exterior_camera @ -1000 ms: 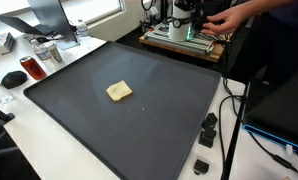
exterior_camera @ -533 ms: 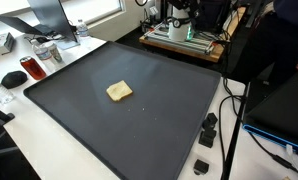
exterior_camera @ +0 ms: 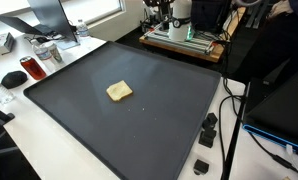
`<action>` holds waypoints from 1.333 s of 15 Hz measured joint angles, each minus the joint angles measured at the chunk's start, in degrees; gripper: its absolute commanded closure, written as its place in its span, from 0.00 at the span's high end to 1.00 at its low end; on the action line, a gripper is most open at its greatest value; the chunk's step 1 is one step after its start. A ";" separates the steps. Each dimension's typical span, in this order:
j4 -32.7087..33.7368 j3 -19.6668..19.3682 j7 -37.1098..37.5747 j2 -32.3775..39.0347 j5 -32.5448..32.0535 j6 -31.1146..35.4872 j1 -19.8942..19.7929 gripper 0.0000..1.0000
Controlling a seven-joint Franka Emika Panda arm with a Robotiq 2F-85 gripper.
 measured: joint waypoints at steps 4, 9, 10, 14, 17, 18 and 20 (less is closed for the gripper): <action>-0.12 -0.04 -0.27 -0.02 0.04 0.00 0.40 0.22; -0.10 -0.04 0.09 0.20 -0.07 0.46 0.45 0.05; 0.04 -0.03 0.82 0.78 -0.16 1.40 0.43 0.05; 0.60 0.42 4.09 5.88 -1.72 10.20 0.38 0.05; 1.24 0.66 10.05 11.20 -6.80 18.93 -0.42 0.05; 1.60 0.65 13.07 13.10 -9.39 21.65 -0.97 0.05; 2.97 0.50 20.22 16.85 -15.65 25.33 -2.34 0.05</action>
